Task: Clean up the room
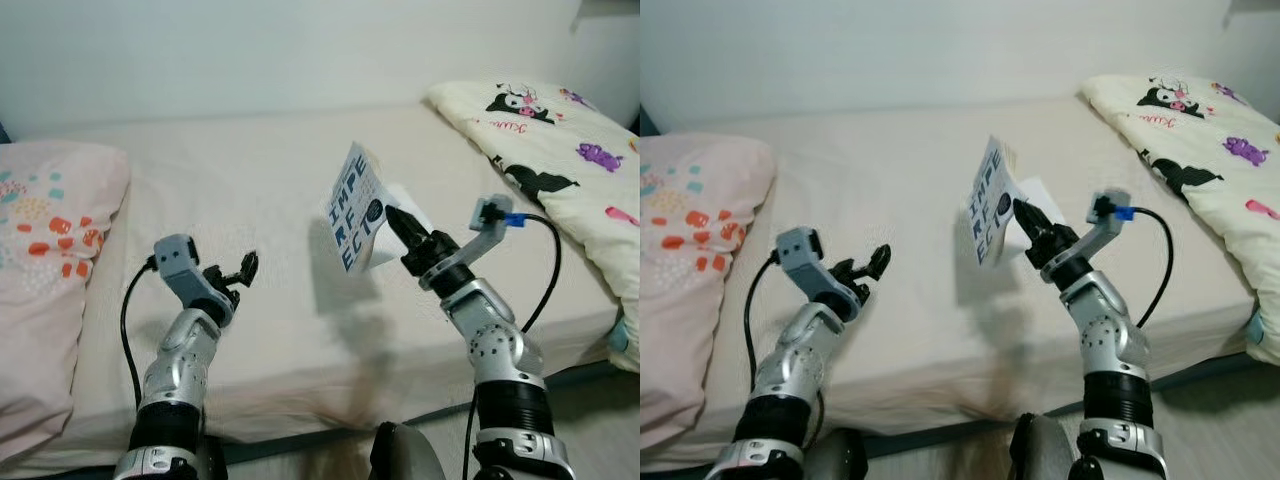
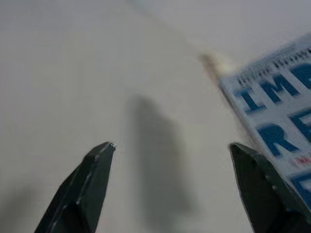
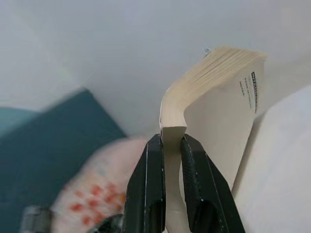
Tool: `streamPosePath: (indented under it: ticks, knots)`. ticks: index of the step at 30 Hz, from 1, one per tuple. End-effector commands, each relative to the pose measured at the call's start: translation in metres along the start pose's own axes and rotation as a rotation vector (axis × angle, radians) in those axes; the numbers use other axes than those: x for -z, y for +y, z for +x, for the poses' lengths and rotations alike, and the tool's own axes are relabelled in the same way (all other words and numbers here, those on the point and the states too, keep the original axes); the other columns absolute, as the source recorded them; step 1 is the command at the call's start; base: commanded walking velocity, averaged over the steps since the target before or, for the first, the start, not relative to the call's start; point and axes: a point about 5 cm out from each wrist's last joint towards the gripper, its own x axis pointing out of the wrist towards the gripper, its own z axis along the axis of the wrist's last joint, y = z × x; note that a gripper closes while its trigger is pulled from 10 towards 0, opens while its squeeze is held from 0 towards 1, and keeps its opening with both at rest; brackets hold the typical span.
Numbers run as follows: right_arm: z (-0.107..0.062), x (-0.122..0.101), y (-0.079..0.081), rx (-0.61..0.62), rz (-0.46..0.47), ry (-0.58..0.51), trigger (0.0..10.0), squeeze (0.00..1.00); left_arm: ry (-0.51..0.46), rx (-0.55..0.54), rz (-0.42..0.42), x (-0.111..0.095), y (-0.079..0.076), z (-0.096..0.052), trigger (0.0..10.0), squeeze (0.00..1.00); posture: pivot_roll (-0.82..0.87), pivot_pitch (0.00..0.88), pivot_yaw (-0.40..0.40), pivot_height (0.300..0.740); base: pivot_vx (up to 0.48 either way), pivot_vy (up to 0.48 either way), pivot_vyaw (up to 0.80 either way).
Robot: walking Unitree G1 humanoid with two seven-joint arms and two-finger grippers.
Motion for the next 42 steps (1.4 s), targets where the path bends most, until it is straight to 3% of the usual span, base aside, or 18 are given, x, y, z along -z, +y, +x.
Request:
streamPosePath:
  ticks: [1, 2, 3, 5, 7, 10, 19, 21, 26, 33, 40, 42]
  knots:
    - [0.000, -0.023, 0.014, -0.120, 0.001, -0.096, 0.0, 0.00, -0.018, 0.097, -0.130, -0.006, -0.009, 0.001, 10.0, 0.00, 0.06, 0.000, -0.035, 0.624, 0.000, 0.000, 0.00]
    - [0.000, -0.023, 0.014, -0.120, 0.001, -0.096, 0.0, 0.00, -0.018, 0.097, -0.130, -0.006, -0.009, 0.001, 10.0, 0.00, 0.06, 0.000, -0.035, 0.624, 0.000, 0.000, 0.00]
    - [-0.002, -0.032, 0.019, -0.161, 0.008, -0.126, 0.0, 0.00, -0.028, 0.139, -0.188, -0.010, -0.012, 0.001, 10.0, 0.00, 0.06, 0.000, -0.035, 0.629, 0.000, 0.000, 0.00]
    - [-0.002, -0.032, 0.019, -0.161, 0.008, -0.126, 0.0, 0.00, -0.028, 0.139, -0.188, -0.010, -0.012, 0.001, 10.0, 0.00, 0.06, 0.000, -0.035, 0.629, 0.000, 0.000, 0.00]
    - [-0.006, -0.047, 0.035, -0.285, 0.012, -0.164, 0.0, 0.00, -0.070, 0.280, -0.365, -0.024, -0.022, 0.001, 10.0, 0.00, 0.05, 0.000, -0.034, 0.639, 0.000, 0.000, 0.00]
    - [-0.007, -0.051, 0.055, -0.400, -0.002, -0.148, 0.0, 0.00, -0.117, 0.450, -0.556, -0.038, -0.039, 0.000, 10.0, 0.00, 0.04, 0.000, -0.031, 0.658, 0.000, 0.000, 0.00]
    - [-0.005, -0.046, 0.062, -0.427, -0.006, -0.114, 0.0, 0.00, -0.130, 0.551, -0.651, -0.042, -0.052, -0.002, 10.0, 0.00, 0.04, 0.000, -0.032, 0.678, 0.000, 0.000, 0.00]
    - [-0.006, -0.043, 0.061, -0.427, 0.003, -0.088, 0.0, 0.00, -0.109, 0.654, -0.694, -0.046, -0.060, -0.008, 10.0, 0.00, 0.04, 0.000, -0.036, 0.693, 0.000, 0.000, 0.00]
    - [-0.007, -0.041, 0.062, -0.430, 0.017, -0.075, 0.0, 0.00, -0.053, 0.699, -0.684, -0.041, -0.063, -0.013, 10.0, 0.00, 0.04, 0.000, -0.036, 0.707, 0.000, 0.000, 0.00]
    - [-0.007, -0.033, 0.062, -0.434, 0.037, -0.048, 0.0, 0.00, 0.004, 0.644, -0.586, -0.026, -0.063, -0.013, 10.0, 0.00, 0.04, 0.000, -0.037, 0.740, 0.000, 0.000, 0.00]
    - [-0.008, -0.024, 0.060, -0.436, 0.059, -0.021, 0.0, 0.00, 0.039, 0.599, -0.520, -0.020, -0.060, -0.011, 10.0, 0.00, 0.05, 0.000, -0.038, 0.740, 0.000, 0.000, 0.00]
    - [-0.010, -0.018, 0.053, -0.401, 0.068, -0.003, 0.0, 0.00, 0.045, 0.572, -0.482, -0.017, -0.057, -0.011, 10.0, 0.00, 0.05, 0.000, -0.038, 0.740, 0.000, 0.000, 0.00]
